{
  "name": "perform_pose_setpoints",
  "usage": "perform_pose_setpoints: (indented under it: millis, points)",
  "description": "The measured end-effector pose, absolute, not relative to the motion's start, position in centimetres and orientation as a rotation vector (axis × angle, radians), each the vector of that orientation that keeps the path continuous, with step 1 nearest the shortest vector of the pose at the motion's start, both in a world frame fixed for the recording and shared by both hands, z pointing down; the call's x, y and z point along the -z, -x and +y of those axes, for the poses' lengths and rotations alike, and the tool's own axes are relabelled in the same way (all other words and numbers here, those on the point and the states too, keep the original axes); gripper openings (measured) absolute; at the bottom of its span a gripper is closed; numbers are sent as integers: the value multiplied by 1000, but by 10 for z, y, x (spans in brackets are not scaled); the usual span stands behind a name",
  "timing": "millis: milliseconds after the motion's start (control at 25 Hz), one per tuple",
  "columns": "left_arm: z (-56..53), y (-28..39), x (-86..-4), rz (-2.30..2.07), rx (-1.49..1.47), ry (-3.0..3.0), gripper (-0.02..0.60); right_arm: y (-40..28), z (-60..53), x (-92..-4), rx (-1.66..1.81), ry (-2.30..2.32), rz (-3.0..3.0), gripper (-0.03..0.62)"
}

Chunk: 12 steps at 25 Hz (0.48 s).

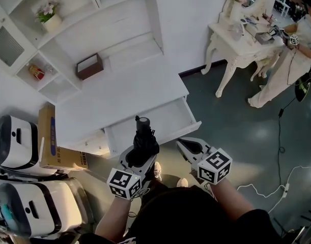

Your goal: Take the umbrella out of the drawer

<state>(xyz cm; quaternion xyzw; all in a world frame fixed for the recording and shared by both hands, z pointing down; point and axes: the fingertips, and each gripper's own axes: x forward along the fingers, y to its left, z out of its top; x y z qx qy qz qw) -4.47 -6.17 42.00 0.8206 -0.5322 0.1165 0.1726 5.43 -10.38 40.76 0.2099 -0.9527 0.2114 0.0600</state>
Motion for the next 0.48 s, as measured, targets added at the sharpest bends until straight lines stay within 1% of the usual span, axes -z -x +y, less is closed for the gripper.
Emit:
perform_pose_setpoints:
  millis: [480]
  points:
    - [2,20,-415,-1622,-296,-2223,258,-67,-57,-412,-652,-453,-2896,2]
